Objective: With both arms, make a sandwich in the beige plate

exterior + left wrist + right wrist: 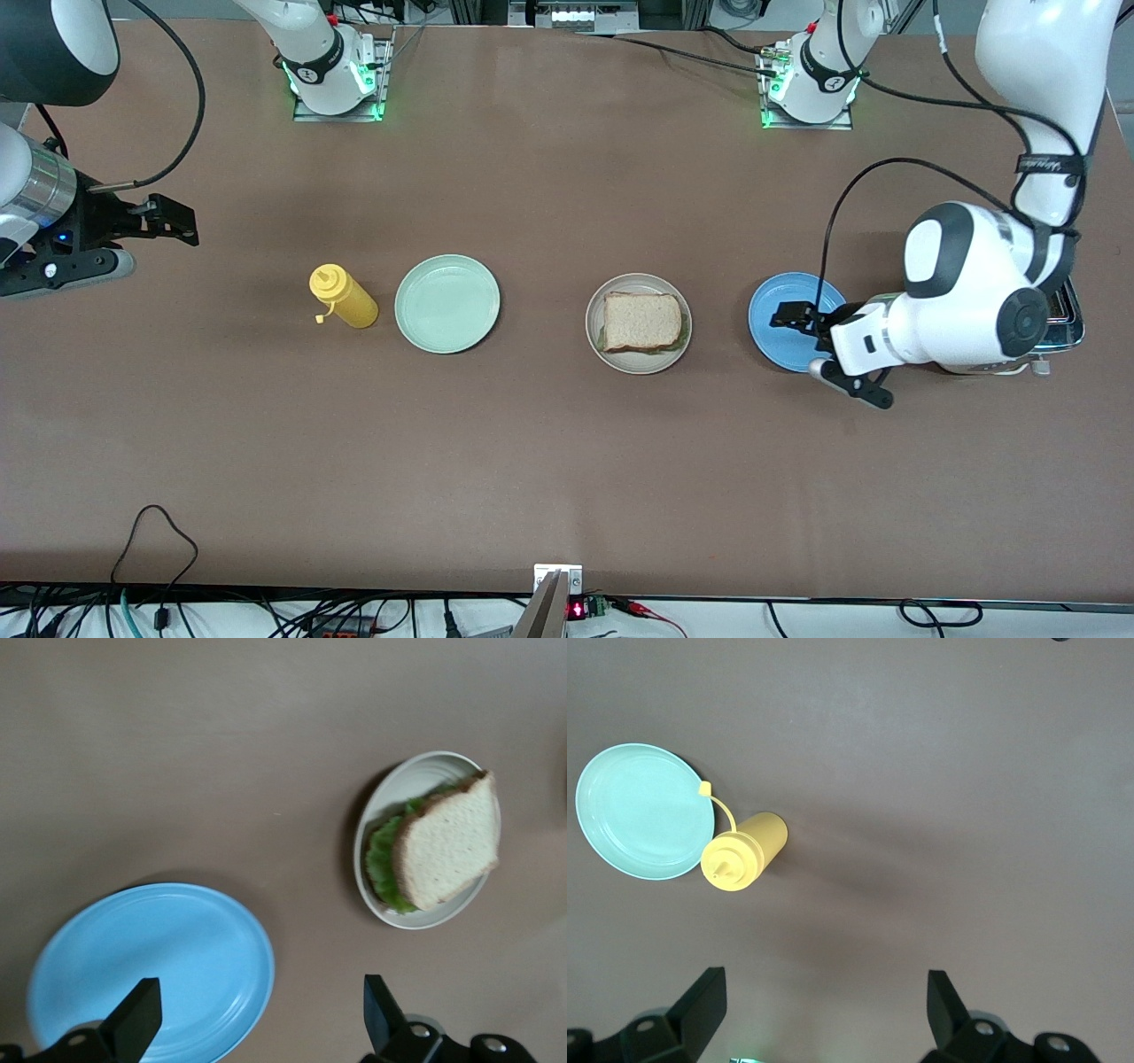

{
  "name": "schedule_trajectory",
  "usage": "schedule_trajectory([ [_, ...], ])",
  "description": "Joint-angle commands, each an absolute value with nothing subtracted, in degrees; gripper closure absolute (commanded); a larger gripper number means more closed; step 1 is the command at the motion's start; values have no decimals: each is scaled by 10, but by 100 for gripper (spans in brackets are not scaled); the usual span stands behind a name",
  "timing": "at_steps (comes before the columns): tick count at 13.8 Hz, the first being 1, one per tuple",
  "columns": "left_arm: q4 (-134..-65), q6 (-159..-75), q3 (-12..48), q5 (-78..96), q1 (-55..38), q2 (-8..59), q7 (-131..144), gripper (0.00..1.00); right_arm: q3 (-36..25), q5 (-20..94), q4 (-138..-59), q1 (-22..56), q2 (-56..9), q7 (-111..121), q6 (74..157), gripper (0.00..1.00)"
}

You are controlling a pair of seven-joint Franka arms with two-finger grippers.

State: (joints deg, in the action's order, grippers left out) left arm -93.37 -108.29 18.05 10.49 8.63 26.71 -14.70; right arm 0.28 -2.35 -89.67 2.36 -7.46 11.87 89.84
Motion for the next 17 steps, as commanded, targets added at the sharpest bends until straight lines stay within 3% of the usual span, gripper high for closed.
schedule_trajectory([
  [1, -887, -1029, 178, 51, 97, 245, -84, 0, 8, -25, -913, 20, -61, 123, 904, 0],
  [3, -847, -996, 175, 12, 94, 239, -21, 0, 7, -25, -913, 19, -61, 123, 904, 0],
  [10, -880, -983, -1, -15, 22, 90, -3, 0, 7, -25, -913, 18, -62, 127, 904, 0],
  [17, -991, -954, -5, -11, 28, -10, 11, 0, 6, -25, -913, 18, -62, 129, 903, 0],
])
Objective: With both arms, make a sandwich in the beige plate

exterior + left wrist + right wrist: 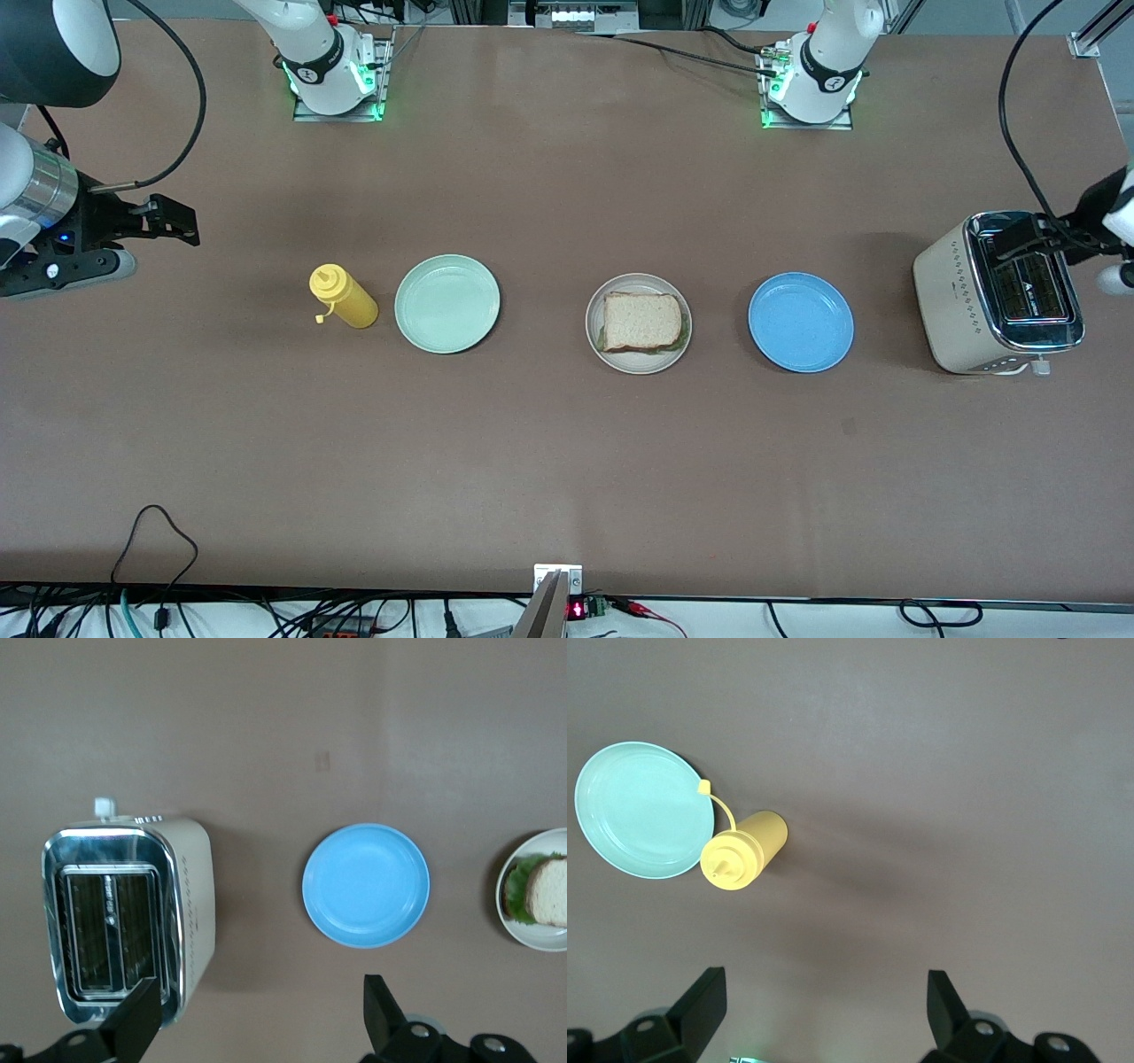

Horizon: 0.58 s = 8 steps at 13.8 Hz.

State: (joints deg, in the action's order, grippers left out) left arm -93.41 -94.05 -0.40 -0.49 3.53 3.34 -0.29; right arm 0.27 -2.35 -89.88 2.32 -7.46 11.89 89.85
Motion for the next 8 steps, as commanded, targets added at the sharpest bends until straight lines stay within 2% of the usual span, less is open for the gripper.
schedule_trajectory([
  [1, -1001, -959, -4, -11, 27, -22, 12, 0, 6, -26, -913, 18, -62, 132, 903, 0],
  [8, -1023, -937, 10, -11, 28, -55, 12, 0, 7, -32, -913, 19, -62, 127, 911, 0],
])
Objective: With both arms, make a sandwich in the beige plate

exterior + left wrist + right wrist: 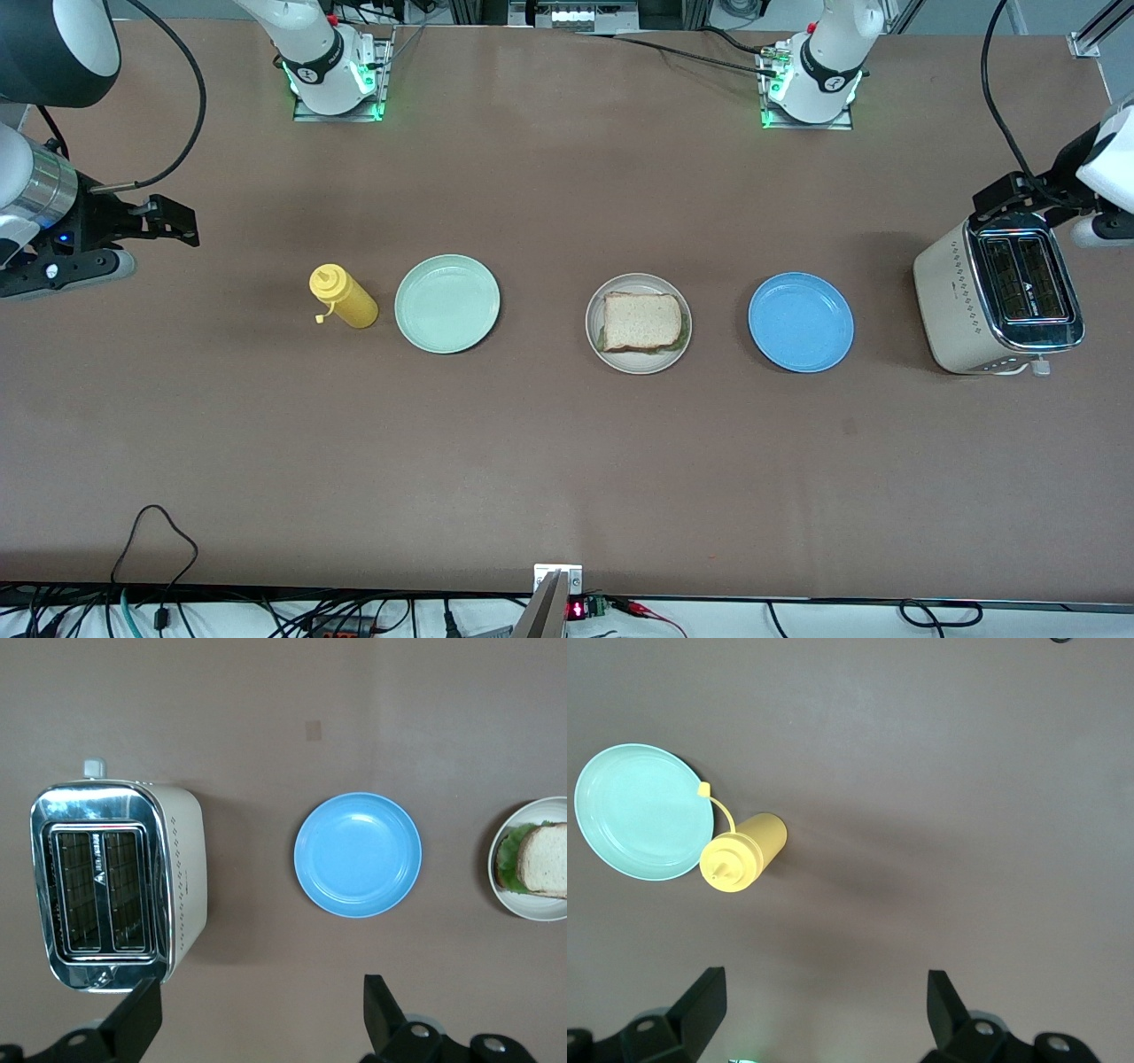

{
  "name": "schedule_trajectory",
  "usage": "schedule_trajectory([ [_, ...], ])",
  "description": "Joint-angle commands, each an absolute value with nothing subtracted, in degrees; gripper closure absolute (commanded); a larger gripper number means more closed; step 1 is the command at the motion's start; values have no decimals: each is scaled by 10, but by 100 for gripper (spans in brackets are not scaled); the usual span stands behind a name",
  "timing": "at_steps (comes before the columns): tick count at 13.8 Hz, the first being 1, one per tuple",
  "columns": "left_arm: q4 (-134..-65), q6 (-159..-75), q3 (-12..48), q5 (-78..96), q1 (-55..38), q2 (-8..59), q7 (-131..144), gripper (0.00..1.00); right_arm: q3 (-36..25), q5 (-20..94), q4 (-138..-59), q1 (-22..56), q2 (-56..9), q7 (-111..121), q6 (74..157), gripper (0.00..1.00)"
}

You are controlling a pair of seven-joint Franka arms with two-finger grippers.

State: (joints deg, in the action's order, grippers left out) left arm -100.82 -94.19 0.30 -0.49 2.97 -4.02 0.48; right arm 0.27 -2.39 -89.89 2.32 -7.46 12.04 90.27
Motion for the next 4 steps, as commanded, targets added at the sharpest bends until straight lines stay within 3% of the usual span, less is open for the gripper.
schedule_trajectory([
  [1, -1024, -935, 10, -11, 29, -61, 12, 0, 7, -31, -913, 19, -62, 127, 911, 0],
  [4, -1024, -925, 10, -11, 29, -66, 12, 0, 7, -24, -913, 18, -62, 126, 911, 0],
])
